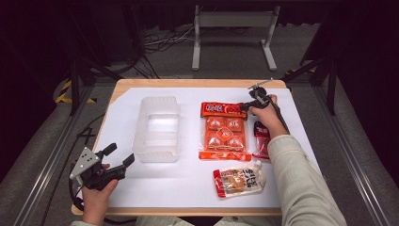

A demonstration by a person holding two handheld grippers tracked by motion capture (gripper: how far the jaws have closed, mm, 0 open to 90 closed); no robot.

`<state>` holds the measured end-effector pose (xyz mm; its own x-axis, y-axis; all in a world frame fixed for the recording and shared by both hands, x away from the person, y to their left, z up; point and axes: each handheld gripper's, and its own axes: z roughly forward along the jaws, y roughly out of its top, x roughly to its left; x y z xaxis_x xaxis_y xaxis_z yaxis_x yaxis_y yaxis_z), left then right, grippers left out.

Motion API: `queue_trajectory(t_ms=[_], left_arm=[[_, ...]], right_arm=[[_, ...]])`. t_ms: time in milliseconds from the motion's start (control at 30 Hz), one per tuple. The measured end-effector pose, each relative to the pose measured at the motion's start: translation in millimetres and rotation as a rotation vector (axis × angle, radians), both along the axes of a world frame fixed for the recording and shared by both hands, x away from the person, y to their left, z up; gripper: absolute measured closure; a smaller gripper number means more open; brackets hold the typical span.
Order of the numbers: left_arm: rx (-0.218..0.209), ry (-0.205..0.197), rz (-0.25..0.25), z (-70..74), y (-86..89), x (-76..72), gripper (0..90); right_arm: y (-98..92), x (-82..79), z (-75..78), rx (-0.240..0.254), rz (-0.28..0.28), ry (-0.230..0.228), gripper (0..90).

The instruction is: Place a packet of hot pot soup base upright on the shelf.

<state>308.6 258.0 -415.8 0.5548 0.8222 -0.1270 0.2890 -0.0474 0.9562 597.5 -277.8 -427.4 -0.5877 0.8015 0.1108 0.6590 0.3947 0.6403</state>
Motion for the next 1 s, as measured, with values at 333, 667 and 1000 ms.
queue_trajectory(t_ms=[333, 667, 1000], left_arm=[[0.006, 0.027, -0.022, -1.3, -0.2, 2.2, 22.5], [0.030, 0.030, -0.048, -5.6, -3.6, 8.3, 17.5], [0.079, 0.092, -0.126, -1.3, -14.4, 10.7, 26.8]], right_arm=[[2.1, -4.3, 11.1, -0.017, -0.012, -0.033, 90.0], [-6.6, -19.1, 44.2, 0.108, 0.016, -0.080, 90.0], [-9.6, -44.1, 82.8, 0.193, 0.082, -0.148, 90.0]])
